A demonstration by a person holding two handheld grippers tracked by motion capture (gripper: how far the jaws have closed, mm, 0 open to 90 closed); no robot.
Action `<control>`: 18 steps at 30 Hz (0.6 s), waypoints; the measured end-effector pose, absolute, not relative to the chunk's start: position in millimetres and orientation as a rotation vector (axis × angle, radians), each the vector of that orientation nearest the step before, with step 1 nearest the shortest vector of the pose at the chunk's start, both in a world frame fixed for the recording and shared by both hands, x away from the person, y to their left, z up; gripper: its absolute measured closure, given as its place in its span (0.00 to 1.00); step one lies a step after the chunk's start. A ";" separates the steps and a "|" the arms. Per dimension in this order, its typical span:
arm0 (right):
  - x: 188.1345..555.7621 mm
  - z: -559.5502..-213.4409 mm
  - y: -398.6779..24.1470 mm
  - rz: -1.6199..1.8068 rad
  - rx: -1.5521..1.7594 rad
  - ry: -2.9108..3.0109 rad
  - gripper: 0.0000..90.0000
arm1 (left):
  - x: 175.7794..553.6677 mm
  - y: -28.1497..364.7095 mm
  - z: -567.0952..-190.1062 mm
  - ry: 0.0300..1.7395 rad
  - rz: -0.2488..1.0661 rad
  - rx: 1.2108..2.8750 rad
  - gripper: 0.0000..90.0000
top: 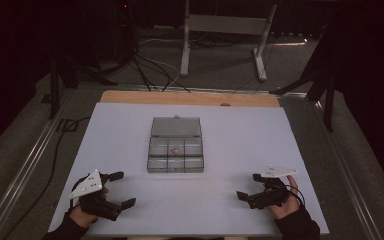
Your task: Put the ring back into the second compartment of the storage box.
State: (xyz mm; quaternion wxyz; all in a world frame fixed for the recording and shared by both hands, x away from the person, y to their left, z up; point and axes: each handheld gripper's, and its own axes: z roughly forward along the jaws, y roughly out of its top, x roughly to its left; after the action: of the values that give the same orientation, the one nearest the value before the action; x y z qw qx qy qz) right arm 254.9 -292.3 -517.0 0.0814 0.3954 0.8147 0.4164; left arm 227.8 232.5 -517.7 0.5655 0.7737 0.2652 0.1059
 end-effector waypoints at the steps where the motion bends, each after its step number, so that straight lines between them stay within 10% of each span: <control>1: 253.4 -517.5 -294.8 1.248 1.183 2.434 0.00 | 227.8 232.6 -517.8 0.624 0.248 1.819 0.00; 18: 250.4 -527.7 -310.5 1.259 1.212 2.397 0.00 | 229.3 232.8 -519.3 0.628 0.244 1.824 0.00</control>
State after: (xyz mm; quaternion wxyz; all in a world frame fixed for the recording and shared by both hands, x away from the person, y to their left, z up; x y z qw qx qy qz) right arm 250.4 -310.5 -527.7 0.0878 0.4069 0.8050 0.4228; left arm 229.3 232.8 -519.3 0.5633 0.7751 0.2670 0.1037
